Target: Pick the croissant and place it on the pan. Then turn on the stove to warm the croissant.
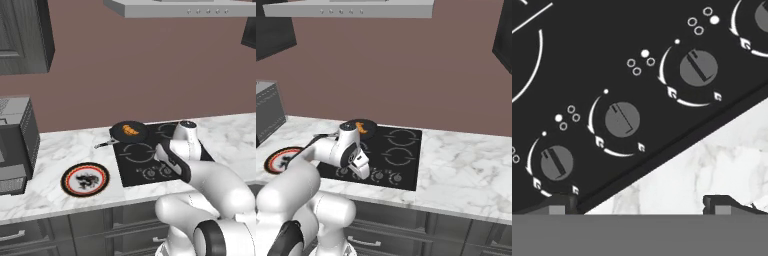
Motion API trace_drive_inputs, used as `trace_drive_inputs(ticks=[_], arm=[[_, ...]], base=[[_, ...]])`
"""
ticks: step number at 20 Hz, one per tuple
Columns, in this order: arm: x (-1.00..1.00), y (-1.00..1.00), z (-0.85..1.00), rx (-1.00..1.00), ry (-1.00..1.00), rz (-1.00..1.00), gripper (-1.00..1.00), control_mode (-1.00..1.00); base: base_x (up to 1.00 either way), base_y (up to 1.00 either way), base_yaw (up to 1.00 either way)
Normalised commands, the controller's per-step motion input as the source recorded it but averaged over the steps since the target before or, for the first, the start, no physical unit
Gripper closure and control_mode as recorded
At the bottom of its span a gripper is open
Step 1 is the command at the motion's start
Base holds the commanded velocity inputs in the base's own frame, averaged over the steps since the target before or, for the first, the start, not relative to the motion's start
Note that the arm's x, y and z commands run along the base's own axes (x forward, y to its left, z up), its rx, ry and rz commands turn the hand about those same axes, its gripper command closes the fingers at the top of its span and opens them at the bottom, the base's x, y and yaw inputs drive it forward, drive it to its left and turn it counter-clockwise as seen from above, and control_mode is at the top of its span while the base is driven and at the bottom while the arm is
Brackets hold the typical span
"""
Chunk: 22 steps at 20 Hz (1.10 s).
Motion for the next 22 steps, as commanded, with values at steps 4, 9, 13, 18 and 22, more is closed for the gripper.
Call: trace_drive_inputs(ticks=[4,9,13,18,22], arm=[[0.15,0.0,-0.13,0.0,0.0,0.03,-1.0,-1.0],[0.18,0.0,-0.11,0.0,0.0,0.04,-1.0,-1.0],[0.13,0.0,-0.08,0.0,0.0,0.05,-1.0,-1.0],[0.17,0.0,-0.08,0.0,0.0,0.05,-1.0,-1.0],[0.18,0.0,-0.08,0.0,0.0,0.04,-1.0,-1.0]], base=[[0.0,0.0,0.0],[0.0,0.0,0.0],[0.0,0.0,0.0],[0.0,0.0,0.0],[0.0,0.0,0.0]])
